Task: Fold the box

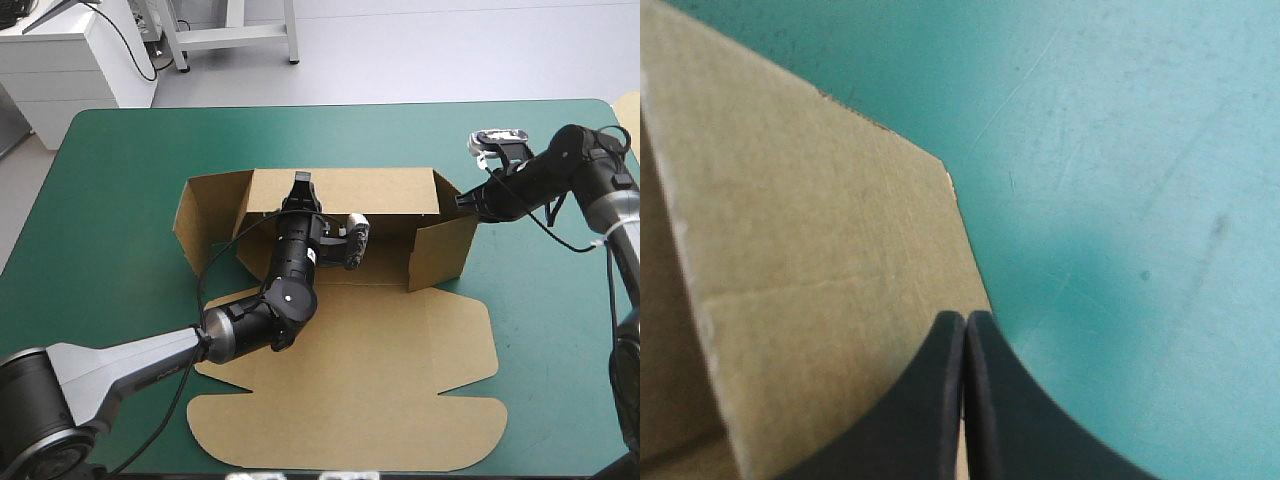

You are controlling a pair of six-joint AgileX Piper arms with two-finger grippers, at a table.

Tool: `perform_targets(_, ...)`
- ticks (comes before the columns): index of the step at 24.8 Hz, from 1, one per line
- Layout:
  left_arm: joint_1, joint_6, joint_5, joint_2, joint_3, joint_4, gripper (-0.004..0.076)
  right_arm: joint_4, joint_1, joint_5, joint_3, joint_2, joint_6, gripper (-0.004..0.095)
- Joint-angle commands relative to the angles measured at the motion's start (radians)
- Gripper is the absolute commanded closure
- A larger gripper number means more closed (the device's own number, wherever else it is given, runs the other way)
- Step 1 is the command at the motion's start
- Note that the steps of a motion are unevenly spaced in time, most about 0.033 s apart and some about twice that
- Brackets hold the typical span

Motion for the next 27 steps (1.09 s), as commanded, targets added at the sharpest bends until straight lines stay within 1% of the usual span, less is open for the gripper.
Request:
perform_targets(1,-0.002,0.001,0.024,-0.036,-0.023,0.013,0.0731,0.044,-0.005,-0.144,0.081,-0.119,-0.08,0.0929)
perform_targets(3,-0.002,0.001,0.024,-0.036,-0.023,0.013,0.0731,0.129,-0.005,-0.289,0.219,-0.193,-0.223,0.0929)
perform_targets(5,-0.002,0.001,0.024,-0.036,-0.023,0.013,0.0731,0.262,-0.005,-0.415,0.357,-0.259,-0.378,0.0929)
perform_targets(6,-0.002,0.001,0.024,-0.036,-0.023,0.013,0.0731,0.356,-0.005,-0.494,0.447,-0.297,-0.501,0.0929)
perform_targets(7,-0.002,0.001,0.024,-0.036,-0.023,0.013,0.0731,0.417,-0.005,-0.54,0.5,-0.322,-0.597,0.0929)
perform_targets(11,-0.002,0.001,0.024,-0.036,-0.023,0.013,0.0731,0.568,-0.005,-0.565,0.592,-0.355,-0.816,0.0921)
perform_targets(14,-0.002,0.001,0.022,-0.036,-0.023,0.011,0.0731,0.573,-0.005,-0.541,0.597,-0.352,-0.845,0.0921)
perform_targets(16,-0.002,0.001,0.022,-0.036,-0.023,0.011,0.0731,0.576,-0.005,-0.518,0.595,-0.352,-0.857,0.0892)
perform_targets(18,-0.002,0.001,0.022,-0.036,-0.023,0.011,0.0731,0.576,-0.005,-0.485,0.59,-0.352,-0.856,0.0825)
perform_targets(21,-0.002,0.001,0.022,-0.036,-0.023,0.011,0.0731,0.576,-0.005,-0.414,0.588,-0.352,-0.894,0.0664)
perform_targets(22,-0.002,0.001,0.022,-0.036,-0.023,0.011,0.0731,0.576,-0.005,-0.394,0.588,-0.352,-0.9,0.058)
perform_targets(23,-0.002,0.001,0.022,-0.036,-0.023,0.011,0.0731,0.576,-0.005,-0.387,0.588,-0.352,-0.902,0.0519)
perform_targets(24,-0.002,0.001,0.022,-0.036,-0.023,0.011,0.0731,0.573,-0.005,-0.387,0.588,-0.352,-0.901,0.0456)
perform_targets(25,-0.002,0.001,0.022,-0.036,-0.023,0.011,0.0731,0.572,-0.005,-0.389,0.588,-0.351,-0.901,0.0358)
perform_targets(27,-0.002,0.001,0.022,-0.036,-0.023,0.011,0.0731,0.572,-0.005,-0.393,0.588,-0.35,-0.91,0.0229)
